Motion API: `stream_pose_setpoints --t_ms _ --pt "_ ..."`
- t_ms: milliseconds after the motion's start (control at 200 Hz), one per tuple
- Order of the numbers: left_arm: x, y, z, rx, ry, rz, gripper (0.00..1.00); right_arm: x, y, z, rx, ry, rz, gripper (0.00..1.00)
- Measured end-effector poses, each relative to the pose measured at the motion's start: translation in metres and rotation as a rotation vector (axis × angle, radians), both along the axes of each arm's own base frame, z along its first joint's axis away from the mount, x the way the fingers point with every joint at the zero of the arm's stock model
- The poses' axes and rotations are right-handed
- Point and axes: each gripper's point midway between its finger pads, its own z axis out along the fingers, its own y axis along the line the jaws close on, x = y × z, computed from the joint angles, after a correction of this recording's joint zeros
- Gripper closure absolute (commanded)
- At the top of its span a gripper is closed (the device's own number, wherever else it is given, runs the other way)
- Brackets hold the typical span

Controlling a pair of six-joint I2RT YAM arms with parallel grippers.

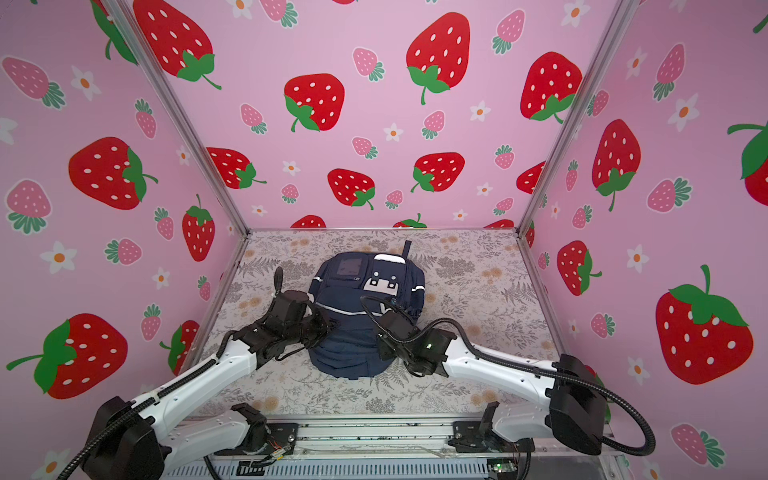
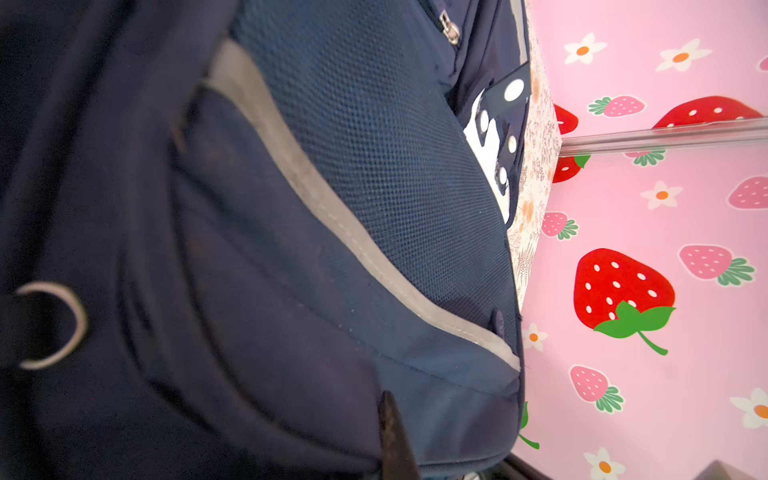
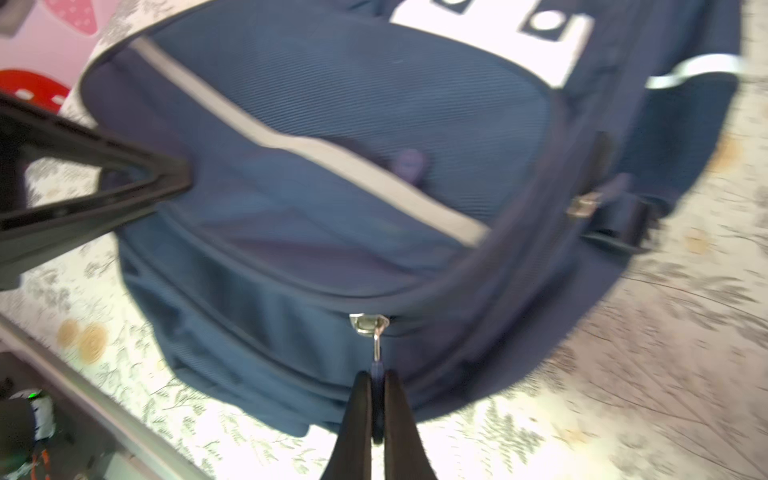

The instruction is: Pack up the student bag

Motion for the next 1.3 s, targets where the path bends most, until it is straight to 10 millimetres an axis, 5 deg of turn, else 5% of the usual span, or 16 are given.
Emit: stream_pose_setpoints --t_ms 355,750,1061,1296 --pt "0.006 -0.018 0.011 -0.027 -0.044 -0.088 1.0 0.054 -0.039 -0.003 -0.01 -0.014 -0.022 1.0" --pt "0.014 -0.035 0.019 -0.054 -0.126 -0.189 1.0 0.104 -0.048 -0.02 0.093 0.04 0.016 1.0" --pt "0.01 -0.032 0.013 -0.074 -0.142 -0.241 1.0 0.102 -0.053 -0.01 0.158 0.064 0.018 1.0" --pt "-0.002 -0.035 0.021 -0.083 -0.163 -0.308 1.0 0.07 -0.07 0.002 0.242 0.079 0.01 1.0"
